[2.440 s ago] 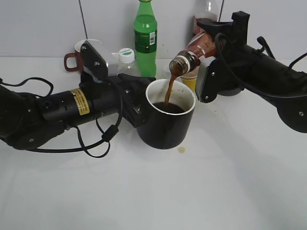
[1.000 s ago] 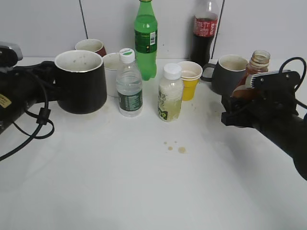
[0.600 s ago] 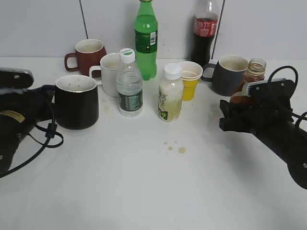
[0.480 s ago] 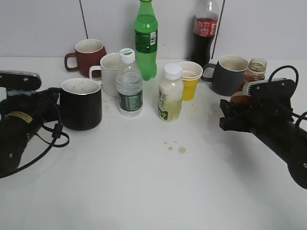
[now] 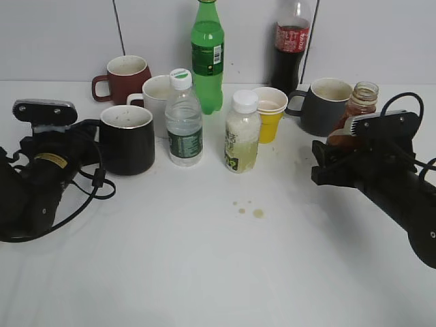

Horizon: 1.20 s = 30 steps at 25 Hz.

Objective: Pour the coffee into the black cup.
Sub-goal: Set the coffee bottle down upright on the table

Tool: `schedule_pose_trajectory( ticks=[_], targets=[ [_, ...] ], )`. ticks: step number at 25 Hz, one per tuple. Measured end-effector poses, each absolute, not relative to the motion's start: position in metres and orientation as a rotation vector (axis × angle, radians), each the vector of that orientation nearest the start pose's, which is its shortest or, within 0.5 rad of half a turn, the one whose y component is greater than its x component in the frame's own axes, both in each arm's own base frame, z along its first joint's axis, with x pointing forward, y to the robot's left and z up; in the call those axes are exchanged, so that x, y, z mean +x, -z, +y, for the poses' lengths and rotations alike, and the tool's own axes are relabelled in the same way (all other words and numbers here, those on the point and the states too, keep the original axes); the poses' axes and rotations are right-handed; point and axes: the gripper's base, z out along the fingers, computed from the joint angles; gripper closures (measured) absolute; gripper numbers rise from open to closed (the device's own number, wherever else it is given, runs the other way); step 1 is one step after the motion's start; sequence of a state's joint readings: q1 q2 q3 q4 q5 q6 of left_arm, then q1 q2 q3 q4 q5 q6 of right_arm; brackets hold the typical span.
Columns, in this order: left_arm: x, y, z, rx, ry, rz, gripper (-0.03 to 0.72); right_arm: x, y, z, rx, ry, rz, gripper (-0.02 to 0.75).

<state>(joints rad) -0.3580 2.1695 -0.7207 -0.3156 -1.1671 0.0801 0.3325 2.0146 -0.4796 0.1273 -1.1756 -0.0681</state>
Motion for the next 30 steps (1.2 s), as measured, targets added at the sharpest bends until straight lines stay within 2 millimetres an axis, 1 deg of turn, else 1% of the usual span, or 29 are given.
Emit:
schedule_pose_trajectory(
  ticks=[3, 8, 11, 16, 21, 25, 28, 30],
  targets=[
    [0.336, -0.075, -0.097, 0.048, 0.027, 1.776, 0.612, 0.283, -0.091, 0.086, -0.241, -0.111, 1.828, 0.234],
    [0.332, -0.073, -0.094, 0.038, 0.017, 1.786, 0.463, 0.283, -0.091, 0.086, -0.242, -0.11, 1.827, 0.234],
    [0.327, -0.076, -0.092, 0.04, 0.014, 1.775, 0.421, 0.283, -0.091, 0.086, -0.241, -0.111, 1.828, 0.234],
    [0.315, -0.089, -0.09, 0.051, 0.025, 1.764, 0.41, 0.286, -0.089, 0.087, -0.241, -0.111, 1.83, 0.234],
    [0.296, -0.102, -0.092, 0.073, 0.045, 1.759, 0.409, 0.298, -0.072, 0.092, -0.25, -0.109, 1.855, 0.234],
    [0.28, -0.107, -0.093, 0.097, 0.059, 1.769, 0.409, 0.305, -0.06, 0.097, -0.278, -0.121, 1.872, 0.234],
    [0.27, -0.116, -0.093, 0.106, 0.072, 1.758, 0.409, 0.31, -0.06, 0.1, -0.296, -0.133, 1.877, 0.234],
    [0.266, -0.126, -0.092, 0.1, 0.084, 1.739, 0.409, 0.311, -0.06, 0.101, -0.299, -0.135, 1.877, 0.23]
  ],
)
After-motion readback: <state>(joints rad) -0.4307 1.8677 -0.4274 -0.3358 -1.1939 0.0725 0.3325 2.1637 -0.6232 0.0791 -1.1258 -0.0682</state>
